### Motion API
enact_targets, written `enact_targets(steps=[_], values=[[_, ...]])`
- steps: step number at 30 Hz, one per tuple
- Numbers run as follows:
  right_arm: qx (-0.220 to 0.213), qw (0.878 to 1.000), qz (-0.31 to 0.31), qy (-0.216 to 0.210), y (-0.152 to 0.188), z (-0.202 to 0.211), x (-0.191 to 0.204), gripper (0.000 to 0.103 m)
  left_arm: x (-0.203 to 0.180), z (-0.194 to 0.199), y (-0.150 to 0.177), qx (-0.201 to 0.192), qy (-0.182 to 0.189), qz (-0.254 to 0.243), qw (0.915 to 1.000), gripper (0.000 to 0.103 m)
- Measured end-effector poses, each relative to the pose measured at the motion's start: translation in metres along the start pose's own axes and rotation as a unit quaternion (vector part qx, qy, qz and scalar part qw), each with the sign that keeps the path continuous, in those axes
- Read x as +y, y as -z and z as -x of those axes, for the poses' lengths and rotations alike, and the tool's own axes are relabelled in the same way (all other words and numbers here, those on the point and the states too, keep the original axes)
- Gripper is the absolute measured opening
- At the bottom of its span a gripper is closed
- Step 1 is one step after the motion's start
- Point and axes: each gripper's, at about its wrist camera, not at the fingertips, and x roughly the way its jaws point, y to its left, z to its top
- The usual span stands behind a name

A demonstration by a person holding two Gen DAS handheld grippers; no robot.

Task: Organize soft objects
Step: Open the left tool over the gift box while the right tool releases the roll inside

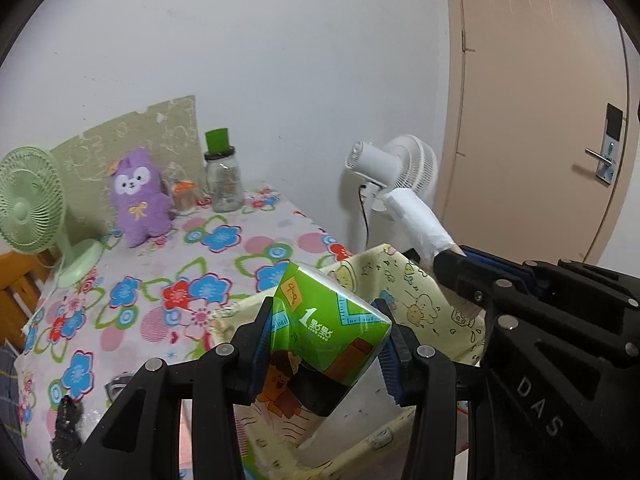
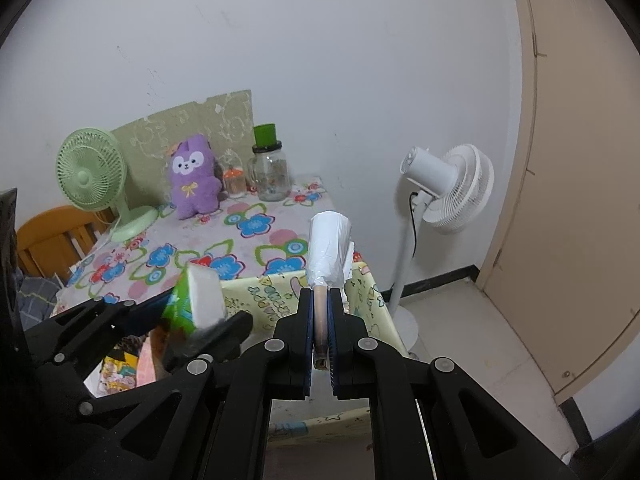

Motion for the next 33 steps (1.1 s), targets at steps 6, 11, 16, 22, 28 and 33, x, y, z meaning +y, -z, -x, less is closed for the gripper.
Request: enact_targets(steps=[6, 11, 16, 22, 28, 33], values=[[0.02, 1.0, -0.004, 0.001, 0.003, -0.017, -0.007, 0.009, -0.003, -0.021, 0.001, 0.022, 0.01, 0.003, 0.9997, 0.049], [0.04, 0.999, -0.005, -0.001, 0.005, -0.033, -0.009, 0.009, -0.002, -0.039, 0.005, 0.055, 0.017, 0.006, 0.9983, 0.065], [0.06, 0.998, -0.015, -0.024, 0.009, -0.045, -0.01, 0.016, 0.002, -0.043, 0.01, 0.065, 0.013, 0.011, 0.9977, 0.083], [0.067, 0.998, -0.012, -0.008, 0.013, -0.048, -0.008, 0.076, 0.002, -0.04, 0.012, 0.07, 0.011, 0.007, 0.9974, 0.095], [0.039, 0.999, -0.002, 0.003, 0.009, -0.037, -0.004, 0.086, 0.01, -0.028, 0.011, 0.058, -0.013, 0.007, 0.9982, 0.1], [0.029, 1.0, 0.002, 0.002, 0.009, -0.03, 0.003, 0.096, 0.017, -0.016, 0.014, 0.053, -0.022, 0.009, 0.9983, 0.103]])
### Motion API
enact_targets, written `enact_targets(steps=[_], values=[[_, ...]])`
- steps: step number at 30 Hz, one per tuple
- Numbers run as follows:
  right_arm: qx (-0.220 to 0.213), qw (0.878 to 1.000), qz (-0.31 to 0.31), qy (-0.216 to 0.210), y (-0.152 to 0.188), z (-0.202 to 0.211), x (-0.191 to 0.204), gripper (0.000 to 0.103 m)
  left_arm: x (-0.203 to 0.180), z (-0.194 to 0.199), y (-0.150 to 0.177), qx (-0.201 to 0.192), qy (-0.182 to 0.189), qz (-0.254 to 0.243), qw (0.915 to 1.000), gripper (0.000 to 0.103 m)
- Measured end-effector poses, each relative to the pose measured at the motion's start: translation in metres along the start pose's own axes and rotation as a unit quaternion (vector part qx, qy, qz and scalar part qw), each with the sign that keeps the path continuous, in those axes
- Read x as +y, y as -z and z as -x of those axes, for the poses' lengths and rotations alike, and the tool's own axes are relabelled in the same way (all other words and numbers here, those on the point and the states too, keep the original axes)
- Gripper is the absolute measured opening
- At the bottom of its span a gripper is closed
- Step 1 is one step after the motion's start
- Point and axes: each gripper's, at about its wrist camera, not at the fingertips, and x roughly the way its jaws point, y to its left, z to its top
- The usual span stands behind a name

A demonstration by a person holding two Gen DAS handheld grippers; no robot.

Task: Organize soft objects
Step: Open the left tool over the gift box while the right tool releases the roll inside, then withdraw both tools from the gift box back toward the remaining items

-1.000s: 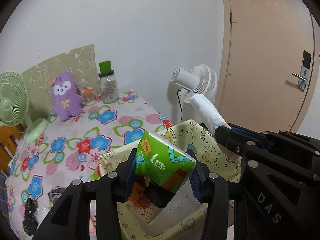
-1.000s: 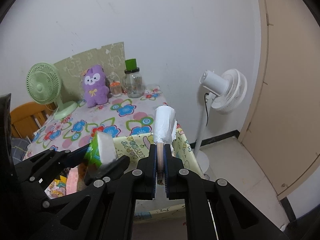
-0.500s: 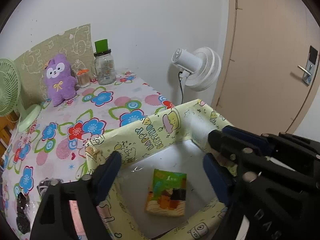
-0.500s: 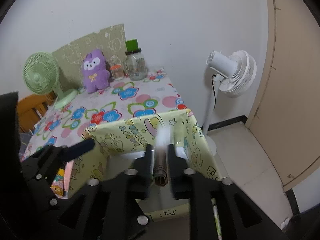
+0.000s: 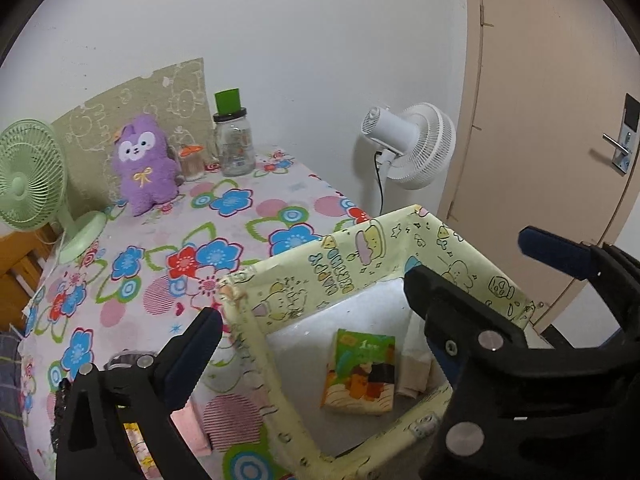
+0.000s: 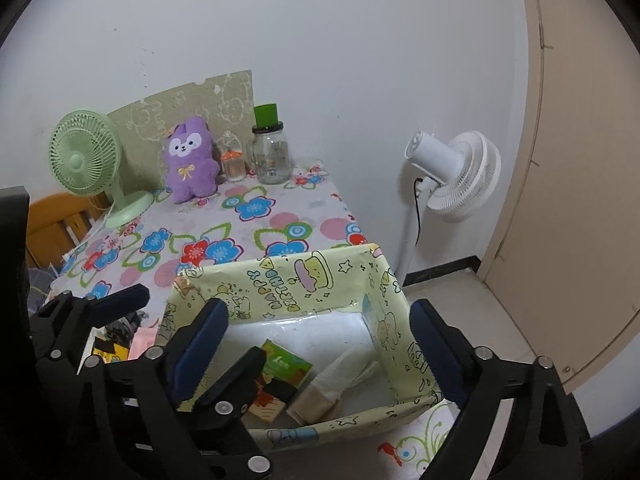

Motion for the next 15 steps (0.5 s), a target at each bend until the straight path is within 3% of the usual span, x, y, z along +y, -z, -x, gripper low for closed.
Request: enact_targets(steps=[15], values=[[0.003, 1.0, 0.0, -0.005, 0.01, 0.023, 0.021, 0.097, 0.02, 0.036, 0.019, -0.016, -0.018, 0.009, 0.9997, 0.103]])
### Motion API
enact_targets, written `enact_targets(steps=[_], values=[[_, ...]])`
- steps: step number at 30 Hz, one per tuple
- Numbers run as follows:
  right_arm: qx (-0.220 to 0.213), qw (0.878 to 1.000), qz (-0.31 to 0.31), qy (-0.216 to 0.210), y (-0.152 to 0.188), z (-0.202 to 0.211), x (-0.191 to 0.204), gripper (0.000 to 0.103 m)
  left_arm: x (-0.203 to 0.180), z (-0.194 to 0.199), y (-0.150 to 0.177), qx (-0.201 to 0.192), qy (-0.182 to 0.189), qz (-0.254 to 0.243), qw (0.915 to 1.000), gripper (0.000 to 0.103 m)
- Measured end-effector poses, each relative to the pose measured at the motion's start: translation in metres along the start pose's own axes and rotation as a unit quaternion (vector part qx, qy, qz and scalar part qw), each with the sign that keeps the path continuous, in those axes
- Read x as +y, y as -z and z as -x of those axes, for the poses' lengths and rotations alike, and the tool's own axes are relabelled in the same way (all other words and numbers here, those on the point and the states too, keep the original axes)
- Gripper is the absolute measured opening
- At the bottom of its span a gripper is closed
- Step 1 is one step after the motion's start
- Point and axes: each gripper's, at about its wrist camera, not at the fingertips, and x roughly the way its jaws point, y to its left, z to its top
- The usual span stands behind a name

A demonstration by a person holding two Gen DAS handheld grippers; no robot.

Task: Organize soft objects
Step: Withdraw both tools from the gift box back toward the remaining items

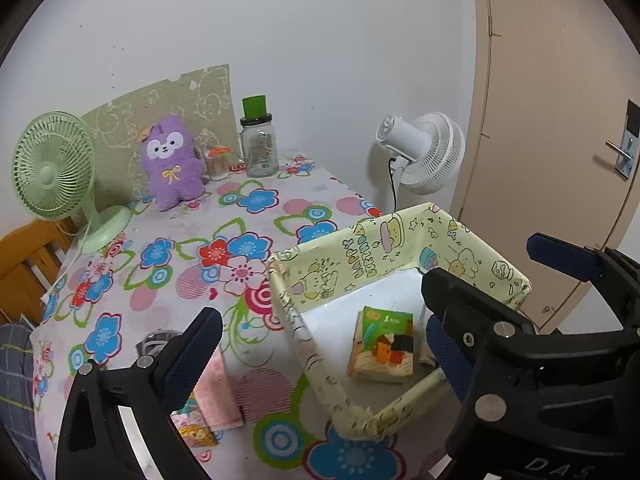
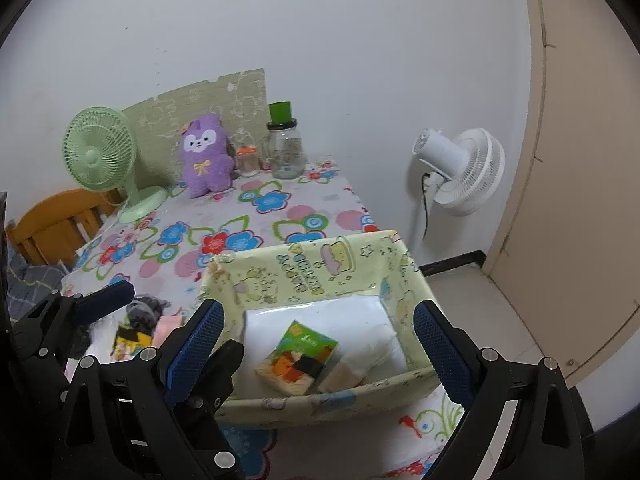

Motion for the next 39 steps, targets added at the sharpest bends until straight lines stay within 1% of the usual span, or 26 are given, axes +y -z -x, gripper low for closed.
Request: enact_targets(steps=[4, 9, 17, 28, 39], values=[[0.0, 1.0, 0.0, -0.012, 0.003, 0.006, 0.006, 0.097, 0.007, 0.008, 0.004, -0.002, 0.001, 0.007, 1.0, 0.103], [-0.005, 1.0, 0.009, -0.009, 0.005, 0.015, 0.016, 0.097, 0.018, 0.017, 0.01, 0.001, 0.007, 0.021, 0.9998, 0.103], [-0.002, 1.0, 0.016, -0.01, 0.009, 0.023, 0.031, 0.097, 0.027, 0.031, 0.018, -0.003, -0.008, 0.016, 0.9998, 0.103], [-0.014, 0.999, 0.029, -0.02, 0.013, 0.039, 0.053, 0.097, 0.041, 0.054, 0.027, -0.017, -0.024, 0.019, 0.9994, 0.103], [-0.021, 0.999, 0.043, -0.025, 0.016, 0.048, 0.079, 0.097, 0.059, 0.067, 0.037, -0.026, -0.043, 0.022, 0.9985, 0.103]])
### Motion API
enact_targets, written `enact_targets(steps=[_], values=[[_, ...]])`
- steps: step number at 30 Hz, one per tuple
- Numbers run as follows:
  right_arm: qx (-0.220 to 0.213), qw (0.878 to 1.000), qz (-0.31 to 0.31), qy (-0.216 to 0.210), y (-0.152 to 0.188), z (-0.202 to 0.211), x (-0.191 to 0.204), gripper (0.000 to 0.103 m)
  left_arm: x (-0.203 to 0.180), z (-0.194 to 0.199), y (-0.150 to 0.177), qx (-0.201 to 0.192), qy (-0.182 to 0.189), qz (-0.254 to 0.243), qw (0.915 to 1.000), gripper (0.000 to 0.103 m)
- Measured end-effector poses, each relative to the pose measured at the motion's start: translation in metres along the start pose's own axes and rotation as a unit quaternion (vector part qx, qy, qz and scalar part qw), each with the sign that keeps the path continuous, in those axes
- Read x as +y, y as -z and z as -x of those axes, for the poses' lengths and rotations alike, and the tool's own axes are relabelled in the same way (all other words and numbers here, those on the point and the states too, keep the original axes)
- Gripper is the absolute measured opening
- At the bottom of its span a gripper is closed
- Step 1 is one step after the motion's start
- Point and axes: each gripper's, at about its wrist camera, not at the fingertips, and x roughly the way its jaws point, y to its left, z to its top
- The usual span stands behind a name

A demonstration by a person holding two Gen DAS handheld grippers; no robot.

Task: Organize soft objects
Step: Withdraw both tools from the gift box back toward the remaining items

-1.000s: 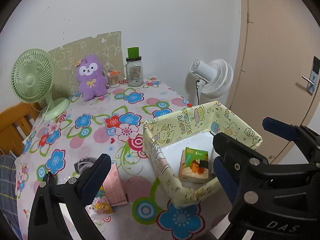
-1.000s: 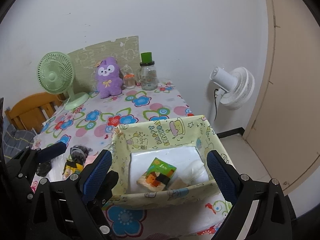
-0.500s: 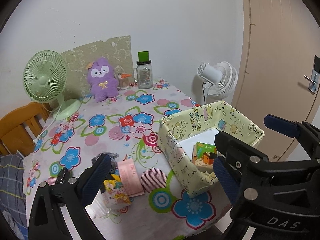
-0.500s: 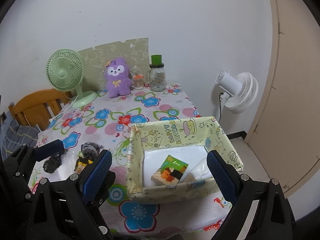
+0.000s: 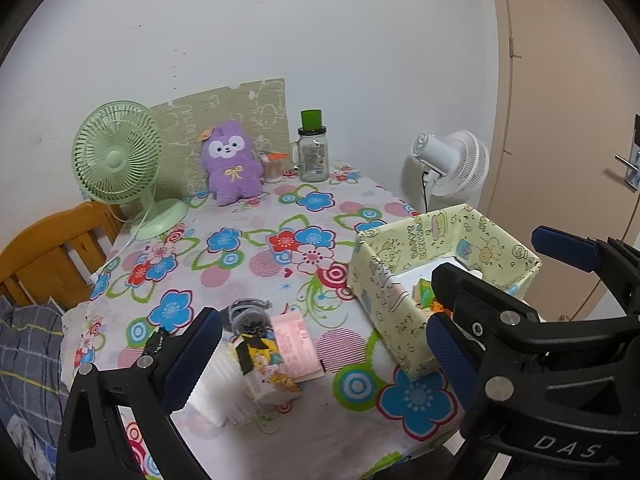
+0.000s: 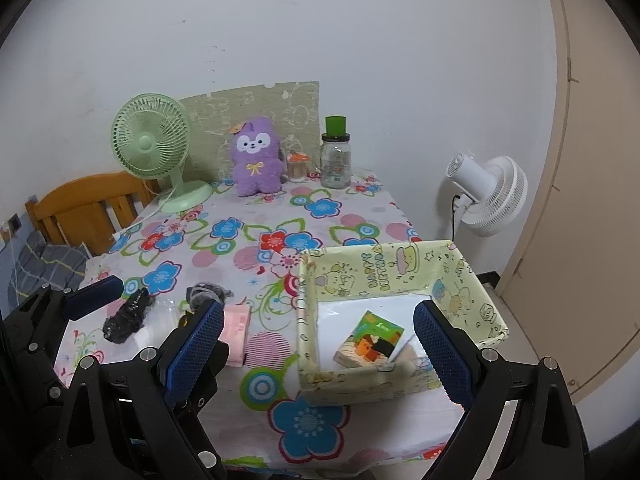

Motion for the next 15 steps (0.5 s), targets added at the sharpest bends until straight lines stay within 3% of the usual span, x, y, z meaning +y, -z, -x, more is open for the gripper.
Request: enact_targets(steps=[15], values=[[-0.002, 1.0, 0.018, -0.011, -0.001, -0.004, 0.038, 0.097, 0.031, 0.006, 0.011, -0.005, -0.024, 0.009, 0.9997, 0.103]])
